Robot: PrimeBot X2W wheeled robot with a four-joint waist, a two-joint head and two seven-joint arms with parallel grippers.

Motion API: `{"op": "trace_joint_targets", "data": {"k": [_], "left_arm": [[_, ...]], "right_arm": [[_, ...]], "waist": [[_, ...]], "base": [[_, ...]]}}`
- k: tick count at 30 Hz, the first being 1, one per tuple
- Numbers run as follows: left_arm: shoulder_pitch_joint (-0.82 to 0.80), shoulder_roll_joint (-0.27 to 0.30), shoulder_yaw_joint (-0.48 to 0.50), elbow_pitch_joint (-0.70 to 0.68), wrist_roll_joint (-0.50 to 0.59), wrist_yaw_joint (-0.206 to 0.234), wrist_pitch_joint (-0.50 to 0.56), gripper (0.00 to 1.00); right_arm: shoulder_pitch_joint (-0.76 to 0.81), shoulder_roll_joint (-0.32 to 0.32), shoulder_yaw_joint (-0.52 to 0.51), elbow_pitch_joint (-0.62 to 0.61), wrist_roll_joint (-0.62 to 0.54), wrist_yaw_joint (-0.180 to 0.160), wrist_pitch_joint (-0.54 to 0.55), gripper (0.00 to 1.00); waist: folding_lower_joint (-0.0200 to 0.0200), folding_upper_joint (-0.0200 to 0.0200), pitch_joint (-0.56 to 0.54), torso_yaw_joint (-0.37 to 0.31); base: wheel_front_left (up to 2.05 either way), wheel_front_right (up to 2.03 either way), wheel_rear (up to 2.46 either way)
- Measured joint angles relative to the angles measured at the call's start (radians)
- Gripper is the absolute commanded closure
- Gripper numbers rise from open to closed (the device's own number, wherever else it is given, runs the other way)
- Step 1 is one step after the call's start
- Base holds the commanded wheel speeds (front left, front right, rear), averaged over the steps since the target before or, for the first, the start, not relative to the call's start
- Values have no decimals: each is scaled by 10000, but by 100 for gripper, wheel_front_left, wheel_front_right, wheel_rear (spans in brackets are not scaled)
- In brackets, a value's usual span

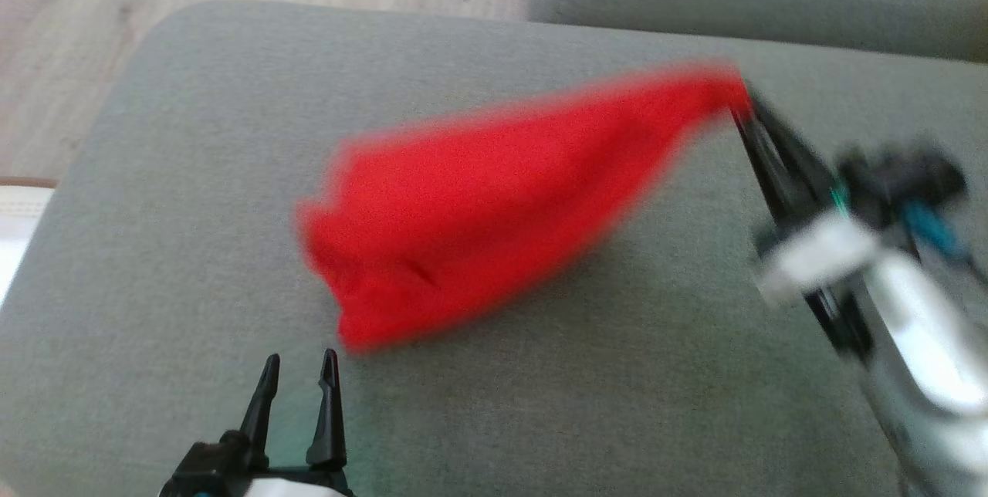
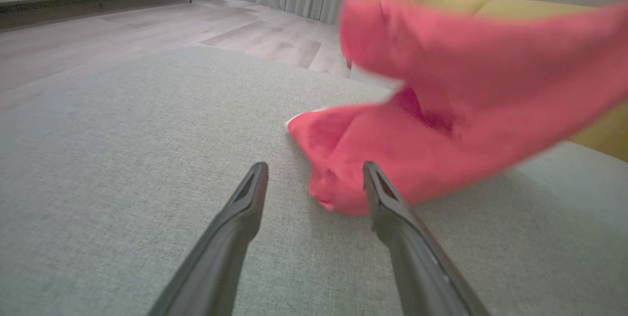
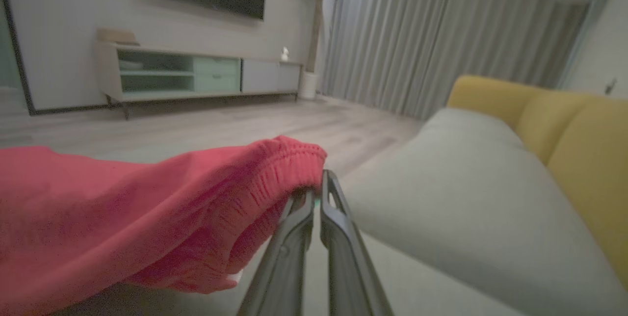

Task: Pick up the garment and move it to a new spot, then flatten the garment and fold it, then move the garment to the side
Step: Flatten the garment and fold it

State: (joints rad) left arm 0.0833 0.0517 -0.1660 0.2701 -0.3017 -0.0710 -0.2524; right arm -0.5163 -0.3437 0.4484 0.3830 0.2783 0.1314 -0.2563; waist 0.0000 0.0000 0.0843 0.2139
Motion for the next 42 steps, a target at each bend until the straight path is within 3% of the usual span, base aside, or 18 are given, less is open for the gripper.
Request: {"op": "trace_joint_targets", "data": {"k": [3, 4, 5, 6, 10, 15, 18, 21, 26, 34, 42], "left_arm": [[-36, 0, -31, 15, -21, 2, 0, 0], [-66, 0, -31, 13, -21, 2, 0, 0], [-118, -2, -31, 15, -21, 4, 0, 0], [-180, -2, -23, 15, -21, 2, 0, 0], [-434, -4, -2, 17, 0, 0, 0, 0], [-779, -4, -50, 12, 36, -6, 0, 0], [-1218, -4, -293, 6, 23, -2, 0, 0], [-1775, -10, -617, -4, -92, 8, 0, 0], [-2381, -25, -1191, 86, -236, 98, 0, 0], [-2447, -33, -1584, 213, -336, 244, 0, 0], [-2523, -33, -1850, 418, -594, 301, 0, 0]], "right_arm": [[1528, -493, -537, 303, -215, 0, 6, 100], [1904, -571, -757, 378, -293, 0, 8, 88], [2220, -637, -963, 462, -408, 0, 8, 38], [2455, -650, -1177, 535, -516, 0, 8, 0], [2818, -368, -2180, 594, -849, 0, 10, 0], [2876, 669, -3770, -598, -2082, 0, 8, 0], [3252, 1313, -4305, -1407, -2800, 0, 8, 0], [3703, 1799, -4525, -1415, -3267, 0, 8, 0], [4231, 1937, -4842, 194, -3866, 0, 10, 0], [4242, 1816, -5772, 1762, -4201, 0, 10, 0], [4070, 2293, -6011, 52, -3279, 0, 10, 0]], "waist": [[1, 0, 144, -232], [0, 0, 183, -322], [0, 0, 216, -420], [0, 0, 244, -525], [0, 0, 288, -944], [0, 0, 234, -1361], [0, 0, 245, -1455], [0, 0, 277, -1484], [0, 0, 296, -1510], [0, 0, 278, -1676], [0, 0, 336, -1963]], "base": [[0, 0, 0], [0, 0, 0], [0, 0, 0], [0, 0, 0], [0, 0, 0], [0, 0, 0], [0, 0, 0], [0, 0, 0], [0, 0, 0], [0, 0, 0], [0, 0, 0]]}}
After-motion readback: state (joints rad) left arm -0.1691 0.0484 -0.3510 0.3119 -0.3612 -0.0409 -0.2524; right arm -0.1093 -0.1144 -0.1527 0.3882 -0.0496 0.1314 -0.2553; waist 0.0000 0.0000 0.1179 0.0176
